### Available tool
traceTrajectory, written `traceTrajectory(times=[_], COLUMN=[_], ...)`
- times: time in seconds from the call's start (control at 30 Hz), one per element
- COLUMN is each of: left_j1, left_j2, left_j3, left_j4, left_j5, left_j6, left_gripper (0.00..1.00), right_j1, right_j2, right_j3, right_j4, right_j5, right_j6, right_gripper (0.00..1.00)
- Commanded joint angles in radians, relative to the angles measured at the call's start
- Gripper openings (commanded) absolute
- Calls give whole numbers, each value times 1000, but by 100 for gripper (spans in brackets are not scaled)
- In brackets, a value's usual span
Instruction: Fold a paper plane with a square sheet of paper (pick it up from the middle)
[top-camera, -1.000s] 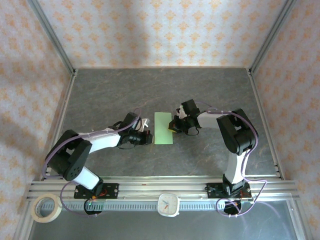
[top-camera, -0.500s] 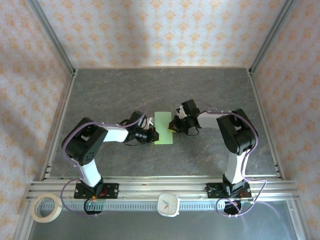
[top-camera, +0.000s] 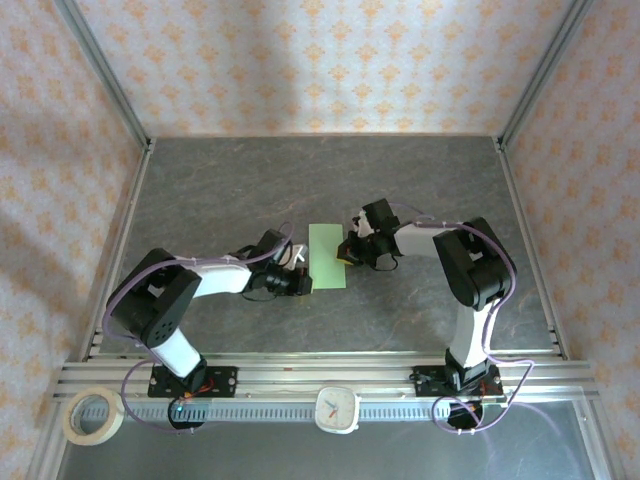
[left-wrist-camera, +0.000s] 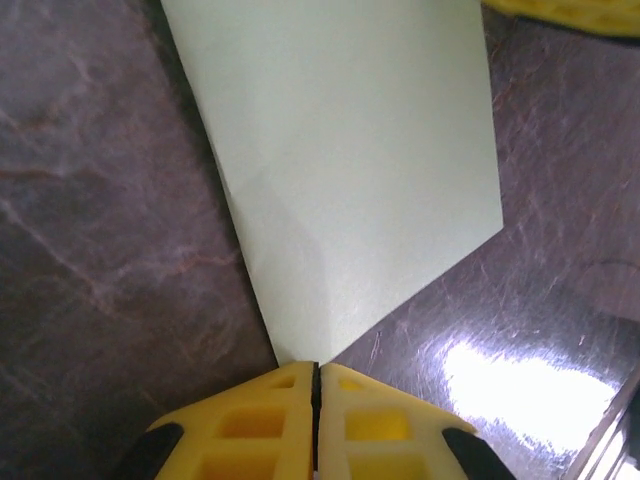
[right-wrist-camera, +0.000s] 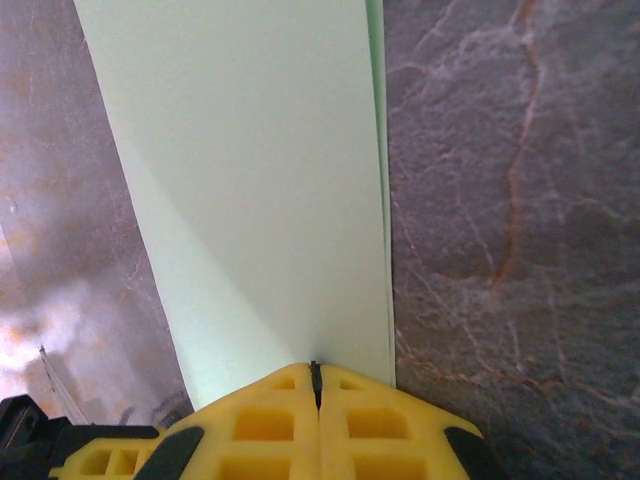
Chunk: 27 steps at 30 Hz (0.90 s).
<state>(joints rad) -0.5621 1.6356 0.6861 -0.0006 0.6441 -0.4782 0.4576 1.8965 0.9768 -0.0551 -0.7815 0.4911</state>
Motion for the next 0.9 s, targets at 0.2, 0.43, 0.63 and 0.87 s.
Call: traceTrajectory(times=[0.2, 0.43, 0.63, 0.87], left_j1=[-3, 155, 162, 162], left_j2=[-102, -59, 126, 329], left_j3=[63, 102, 340, 538], left_j4=[-112, 119, 73, -46], left_j5=[-127, 52, 80, 29], left_j6=[-20, -174, -133, -67], left_gripper=[7, 9, 9, 9], right_j1=[0, 2, 3, 4], right_j2=[79, -40, -216, -332], right_j3=[18, 113, 34, -195], right_j4=[-238, -279, -213, -87], right_j5=[205, 116, 126, 107], right_j6=[-117, -182, -60, 130], right_gripper=[0, 9, 27, 37])
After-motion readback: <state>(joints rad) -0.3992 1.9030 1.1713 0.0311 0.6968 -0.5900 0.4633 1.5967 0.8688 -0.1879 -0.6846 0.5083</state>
